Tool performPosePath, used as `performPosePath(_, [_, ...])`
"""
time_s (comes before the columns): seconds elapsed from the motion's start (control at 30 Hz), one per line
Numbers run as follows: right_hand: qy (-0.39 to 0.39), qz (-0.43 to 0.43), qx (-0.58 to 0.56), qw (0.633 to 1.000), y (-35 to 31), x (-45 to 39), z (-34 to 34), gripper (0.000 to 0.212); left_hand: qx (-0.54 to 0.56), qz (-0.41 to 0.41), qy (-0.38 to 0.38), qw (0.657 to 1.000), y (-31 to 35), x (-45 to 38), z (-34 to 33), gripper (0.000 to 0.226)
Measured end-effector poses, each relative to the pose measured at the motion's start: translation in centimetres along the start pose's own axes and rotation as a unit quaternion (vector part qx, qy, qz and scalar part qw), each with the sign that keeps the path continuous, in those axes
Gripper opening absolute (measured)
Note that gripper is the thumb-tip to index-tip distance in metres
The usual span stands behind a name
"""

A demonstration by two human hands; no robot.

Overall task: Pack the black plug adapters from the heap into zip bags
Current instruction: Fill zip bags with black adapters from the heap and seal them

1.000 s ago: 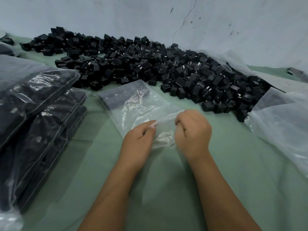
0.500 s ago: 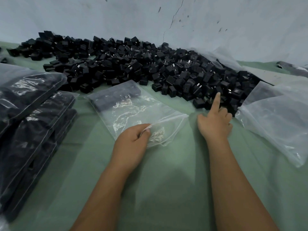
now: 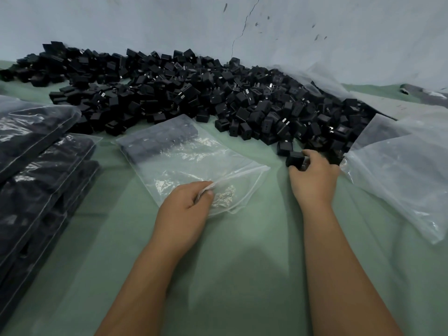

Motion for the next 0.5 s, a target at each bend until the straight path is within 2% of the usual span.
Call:
performPosePath(0.1, [0.006,-0.007,-0.031,0.999,0.1,0.1,0.0,0.024,0.004,0.009,-0.002,1.000,-0.2,-0.1,-0.1,0.027])
performPosePath(0.23, [0.041,-0.052,-0.161,0.985,-0.1,0.5,1.1,0.018,0.012,0.030,-0.003,0.999,-0.5,-0.2,-0.2,0.025])
performPosePath(0.37, [0.102,-0.005,-0.204,0.974,-2.3,2.8,2.8,0.025,0.045,0.038,0.011,0.998,-0.2,-0.2,0.0,0.026])
performPosePath(0.43, [0.130,0.009,-0.268,0.955,-3.9,5.0,3.7,0.027,0.049,0.040,0.013,0.998,-0.2,-0.1,0.0,0.027])
performPosePath(0.5, [0.161,0.069,-0.315,0.933,-6.4,7.8,5.0,0.026,0.054,0.045,0.011,0.997,-0.3,0.0,-0.1,0.022])
Point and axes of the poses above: each hand's wrist, its own x-axis away from the middle knuckle, its own z-axis out of the back of the hand, y = z × x, the point moved 10 cm from there along -x, towards the middle knuckle, and after that the axes turned 5 degrees about y, right-handed, at the moved point
